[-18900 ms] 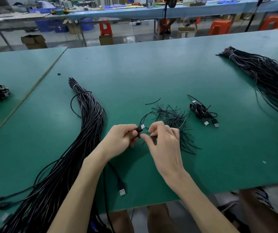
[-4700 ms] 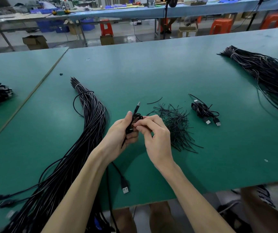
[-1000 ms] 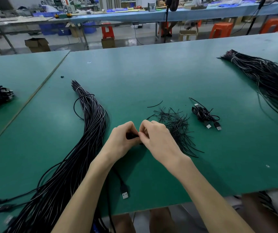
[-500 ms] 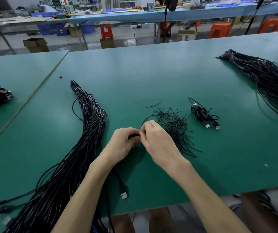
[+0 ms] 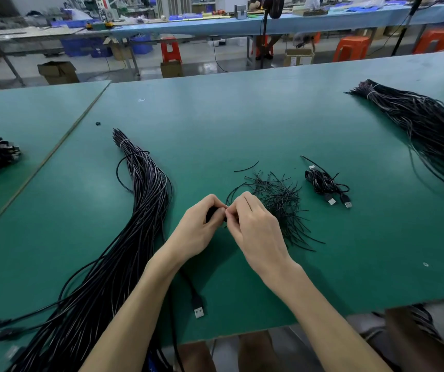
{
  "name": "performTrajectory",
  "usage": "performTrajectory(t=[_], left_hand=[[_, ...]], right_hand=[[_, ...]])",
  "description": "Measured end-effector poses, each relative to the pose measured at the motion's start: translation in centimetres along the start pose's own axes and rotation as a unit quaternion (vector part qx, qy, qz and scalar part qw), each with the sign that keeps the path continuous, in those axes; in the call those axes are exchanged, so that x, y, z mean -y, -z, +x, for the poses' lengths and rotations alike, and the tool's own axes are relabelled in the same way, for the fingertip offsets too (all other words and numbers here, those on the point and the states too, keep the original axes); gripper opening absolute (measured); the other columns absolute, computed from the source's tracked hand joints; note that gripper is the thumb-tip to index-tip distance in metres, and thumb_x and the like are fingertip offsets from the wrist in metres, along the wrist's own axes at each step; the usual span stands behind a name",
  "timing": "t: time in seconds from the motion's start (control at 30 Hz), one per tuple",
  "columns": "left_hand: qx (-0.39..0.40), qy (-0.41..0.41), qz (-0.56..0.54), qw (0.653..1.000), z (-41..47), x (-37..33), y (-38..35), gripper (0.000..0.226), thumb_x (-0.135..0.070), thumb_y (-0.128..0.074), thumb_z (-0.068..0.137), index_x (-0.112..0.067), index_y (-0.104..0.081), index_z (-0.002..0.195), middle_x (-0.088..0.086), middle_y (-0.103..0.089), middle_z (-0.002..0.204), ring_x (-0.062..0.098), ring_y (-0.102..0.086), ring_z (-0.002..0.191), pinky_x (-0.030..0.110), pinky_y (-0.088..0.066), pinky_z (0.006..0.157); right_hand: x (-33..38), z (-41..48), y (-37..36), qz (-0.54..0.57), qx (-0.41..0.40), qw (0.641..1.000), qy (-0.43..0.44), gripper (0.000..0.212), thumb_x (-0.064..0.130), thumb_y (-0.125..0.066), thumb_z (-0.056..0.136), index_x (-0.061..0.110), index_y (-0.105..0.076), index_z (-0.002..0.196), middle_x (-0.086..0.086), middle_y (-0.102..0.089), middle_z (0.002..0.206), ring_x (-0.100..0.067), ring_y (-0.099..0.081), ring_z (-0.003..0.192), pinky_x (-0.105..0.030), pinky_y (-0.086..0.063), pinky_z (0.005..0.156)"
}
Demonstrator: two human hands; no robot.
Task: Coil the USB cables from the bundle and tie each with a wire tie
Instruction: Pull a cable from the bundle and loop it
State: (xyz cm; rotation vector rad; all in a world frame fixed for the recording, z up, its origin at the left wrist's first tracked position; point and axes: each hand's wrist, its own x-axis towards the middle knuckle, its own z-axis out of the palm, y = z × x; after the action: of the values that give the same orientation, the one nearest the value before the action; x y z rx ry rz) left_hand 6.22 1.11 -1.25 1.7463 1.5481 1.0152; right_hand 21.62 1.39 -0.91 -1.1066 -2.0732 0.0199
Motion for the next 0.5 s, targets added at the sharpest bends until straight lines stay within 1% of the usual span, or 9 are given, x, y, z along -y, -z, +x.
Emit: performTrajectory(t=[0.07,0.13,0.2,0.23,0.3,0.33,0.37,0.43,0.5], left_hand=[[0.000,-0.008,0.005,1.000,0.0,0.0,0.0,0.016,-0.011,-0.054,0.104,-0.016,-0.061,0.090,0.010,-0.065,0.080,0.015,-0.049,0.066,0.028,-0.043,0.063],[0.005,-0.019,0.013,1.000,-0.1,0.0,0.1,0.014,-0.009,-0.055,0.104,-0.014,-0.062,0.092,0.001,-0.064,0.079,0.007,-0.049,0.067,0.021,-0.041,0.063],[0.002,-0.030,0.009,1.000,-0.1,-0.2,0.0,0.013,-0.008,-0.056,0.103,-0.014,-0.063,0.093,-0.009,-0.063,0.078,0.003,-0.051,0.068,0.015,-0.040,0.065],[-0.001,-0.036,0.006,0.999,-0.2,-0.3,0.0,0.012,-0.007,-0.057,0.103,-0.013,-0.063,0.094,-0.012,-0.063,0.079,0.002,-0.052,0.069,0.013,-0.040,0.066],[-0.005,-0.054,0.007,0.999,-0.2,-0.4,0.0,0.010,-0.006,-0.058,0.102,-0.011,-0.064,0.096,-0.013,-0.064,0.080,0.001,-0.054,0.071,0.012,-0.040,0.068],[-0.006,-0.062,0.012,0.998,-0.2,-0.5,0.0,0.009,-0.006,-0.059,0.102,-0.011,-0.064,0.097,-0.013,-0.064,0.081,0.001,-0.055,0.072,0.011,-0.040,0.069],[-0.006,-0.070,0.017,0.997,-0.2,-0.5,0.0,0.008,-0.006,-0.060,0.102,-0.011,-0.065,0.098,-0.012,-0.063,0.082,0.001,-0.055,0.072,0.011,-0.040,0.069],[-0.005,-0.079,0.025,0.997,-0.3,-0.5,0.0,0.008,-0.006,-0.061,0.102,-0.011,-0.066,0.099,-0.010,-0.064,0.084,0.001,-0.055,0.073,0.011,-0.040,0.069],[-0.006,-0.084,0.029,0.996,-0.3,-0.5,0.1,0.007,-0.006,-0.062,0.101,-0.010,-0.067,0.100,-0.009,-0.065,0.085,0.000,-0.056,0.075,0.011,-0.041,0.070]], right_hand=[[-0.1,-0.2,-0.1,0.019,0.011,1.000,-0.015,0.013,0.003,-0.071,0.092,0.003,-0.060,0.086,-0.007,-0.059,0.086,-0.022,-0.057,0.076,-0.027,-0.045,0.066],[-0.1,-0.2,-0.2,0.089,0.041,0.992,-0.086,0.013,0.008,-0.068,0.095,0.006,-0.058,0.087,-0.002,-0.057,0.090,-0.018,-0.054,0.077,-0.022,-0.042,0.068],[-0.3,0.0,0.0,0.183,0.068,0.964,-0.183,0.013,0.015,-0.066,0.095,0.010,-0.057,0.087,0.001,-0.058,0.089,-0.012,-0.054,0.078,-0.021,-0.042,0.069],[-0.5,0.2,0.2,0.217,0.079,0.948,-0.221,0.013,0.017,-0.067,0.094,0.013,-0.058,0.085,0.002,-0.061,0.087,-0.009,-0.055,0.077,-0.018,-0.043,0.069],[-1.1,0.7,0.8,0.264,0.109,0.917,-0.279,0.012,0.022,-0.070,0.091,0.018,-0.062,0.084,0.004,-0.066,0.082,-0.004,-0.058,0.070,-0.013,-0.044,0.063],[-1.4,0.9,1.1,0.286,0.125,0.899,-0.306,0.010,0.025,-0.072,0.090,0.020,-0.064,0.086,0.004,-0.069,0.082,-0.003,-0.060,0.069,-0.012,-0.044,0.061],[-1.7,1.1,1.4,0.309,0.142,0.880,-0.332,0.010,0.027,-0.073,0.089,0.022,-0.065,0.091,0.002,-0.071,0.086,-0.004,-0.064,0.071,-0.012,-0.045,0.060],[-2.2,1.4,1.7,0.343,0.173,0.848,-0.365,0.017,0.030,-0.077,0.088,0.024,-0.067,0.101,-0.002,-0.074,0.095,-0.009,-0.071,0.082,-0.017,-0.048,0.069],[-2.5,1.5,2.0,0.347,0.184,0.844,-0.365,0.017,0.030,-0.079,0.087,0.025,-0.072,0.102,-0.006,-0.075,0.096,-0.015,-0.072,0.089,-0.026,-0.051,0.078]])
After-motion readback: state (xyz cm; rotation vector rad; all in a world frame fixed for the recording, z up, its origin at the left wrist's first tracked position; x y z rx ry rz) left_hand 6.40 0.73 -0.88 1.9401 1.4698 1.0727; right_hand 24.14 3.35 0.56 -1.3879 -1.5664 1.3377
